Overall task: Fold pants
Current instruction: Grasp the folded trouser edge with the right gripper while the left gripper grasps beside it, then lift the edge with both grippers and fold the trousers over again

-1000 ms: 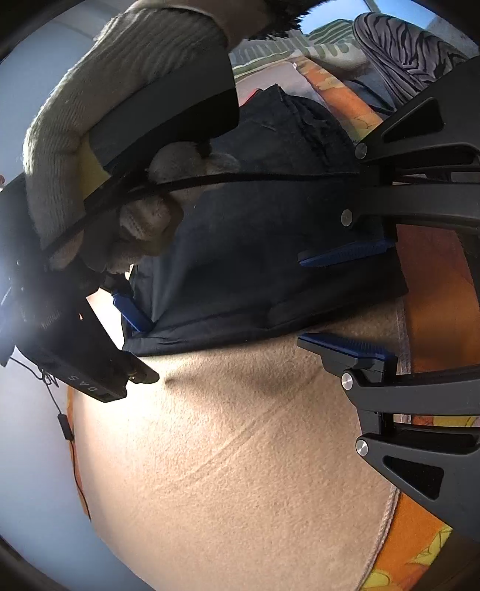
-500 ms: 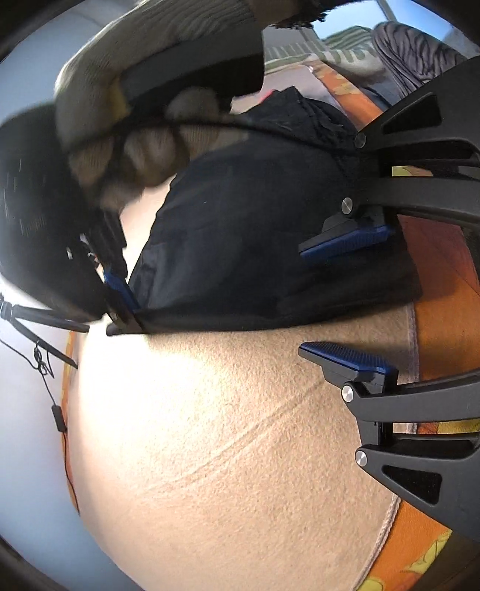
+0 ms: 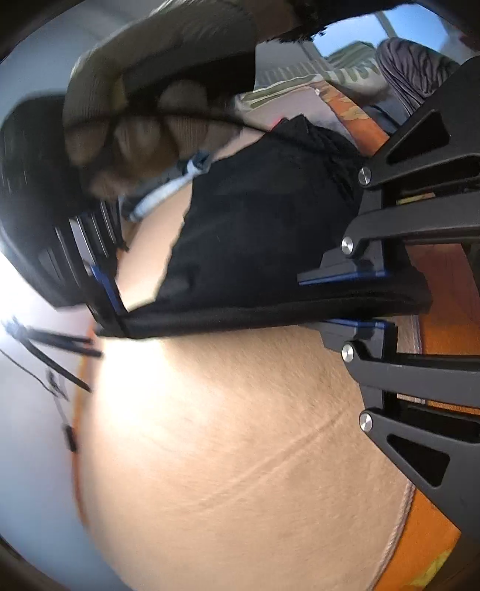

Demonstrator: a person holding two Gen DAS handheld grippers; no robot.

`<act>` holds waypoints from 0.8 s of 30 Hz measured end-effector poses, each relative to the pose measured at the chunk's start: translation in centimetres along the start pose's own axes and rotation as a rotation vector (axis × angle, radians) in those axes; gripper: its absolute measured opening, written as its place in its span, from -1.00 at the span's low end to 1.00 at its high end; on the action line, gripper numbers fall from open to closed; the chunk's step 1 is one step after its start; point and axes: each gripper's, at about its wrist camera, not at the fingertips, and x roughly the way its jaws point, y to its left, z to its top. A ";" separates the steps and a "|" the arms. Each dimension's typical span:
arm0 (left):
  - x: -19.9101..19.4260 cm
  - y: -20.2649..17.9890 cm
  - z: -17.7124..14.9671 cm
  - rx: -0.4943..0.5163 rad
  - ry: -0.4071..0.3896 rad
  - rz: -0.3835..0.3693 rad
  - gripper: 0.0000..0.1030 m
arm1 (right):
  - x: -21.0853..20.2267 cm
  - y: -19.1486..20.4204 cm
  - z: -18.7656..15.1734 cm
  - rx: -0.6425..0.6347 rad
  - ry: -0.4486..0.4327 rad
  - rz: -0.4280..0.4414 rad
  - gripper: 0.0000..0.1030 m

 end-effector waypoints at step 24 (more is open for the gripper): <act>-1.5 -5.6 2.0 0.117 -0.082 -0.152 -0.83 | -7.2 -3.1 -1.0 0.038 -0.148 0.122 -0.95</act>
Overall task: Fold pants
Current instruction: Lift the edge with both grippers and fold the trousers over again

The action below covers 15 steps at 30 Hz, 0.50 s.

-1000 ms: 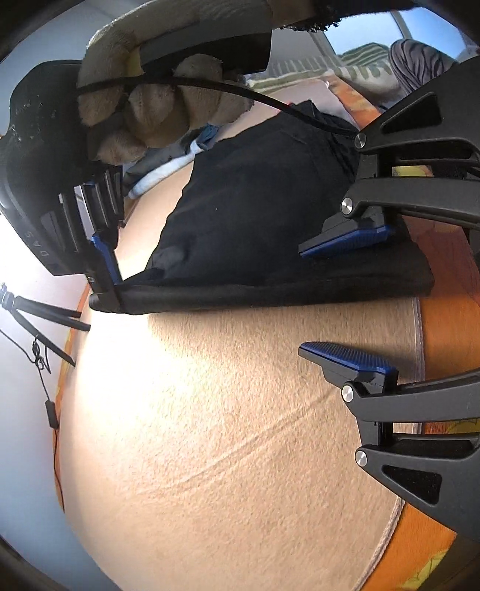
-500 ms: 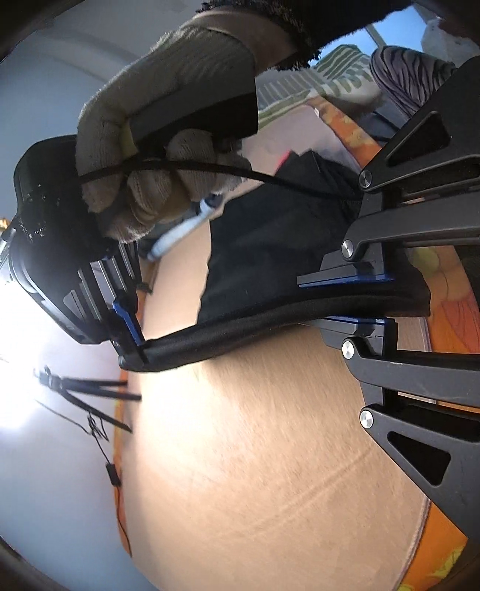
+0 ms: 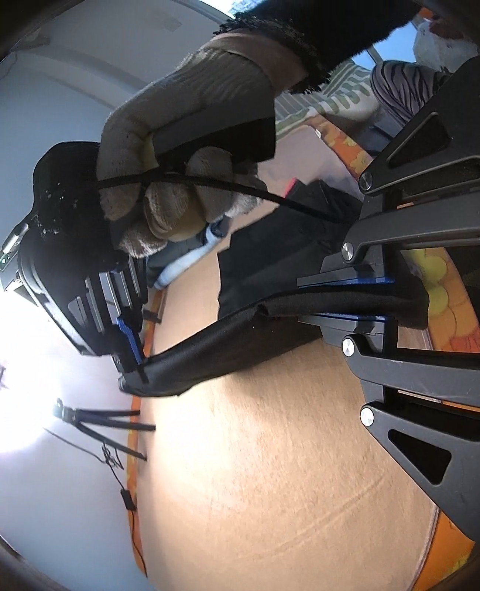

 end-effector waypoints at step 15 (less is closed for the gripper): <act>4.9 -8.0 1.1 0.135 0.034 -0.133 -0.83 | -10.1 -9.2 -2.6 0.117 -0.131 -0.121 -0.96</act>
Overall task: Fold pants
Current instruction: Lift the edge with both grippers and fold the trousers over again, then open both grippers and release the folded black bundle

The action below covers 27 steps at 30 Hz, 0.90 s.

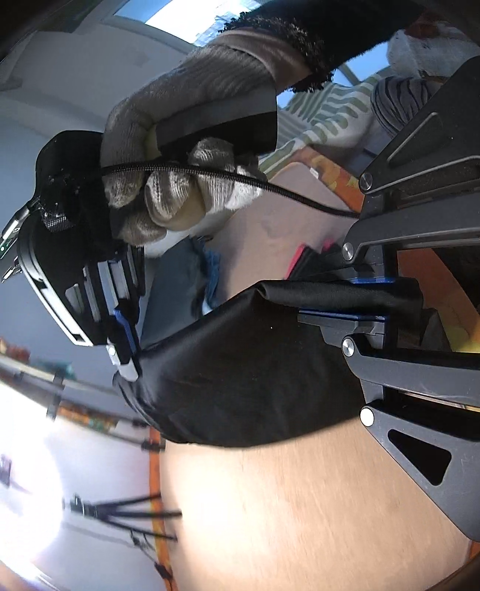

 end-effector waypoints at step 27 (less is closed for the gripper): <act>8.2 -4.2 -0.6 0.027 0.190 -0.149 -0.29 | 5.3 -16.7 -3.0 0.193 0.067 -0.118 -0.96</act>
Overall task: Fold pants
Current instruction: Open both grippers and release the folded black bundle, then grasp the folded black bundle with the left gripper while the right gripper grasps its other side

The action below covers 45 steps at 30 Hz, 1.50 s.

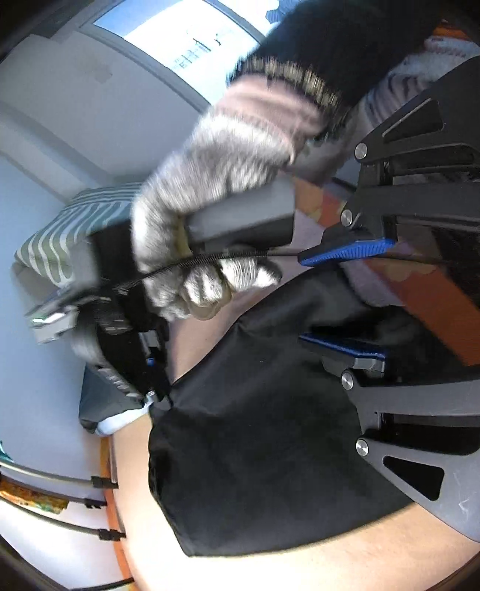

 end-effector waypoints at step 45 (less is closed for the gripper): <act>-5.2 -0.3 -7.9 0.290 -0.020 0.364 0.07 | -7.2 3.0 -15.3 -0.328 -0.021 0.026 -0.44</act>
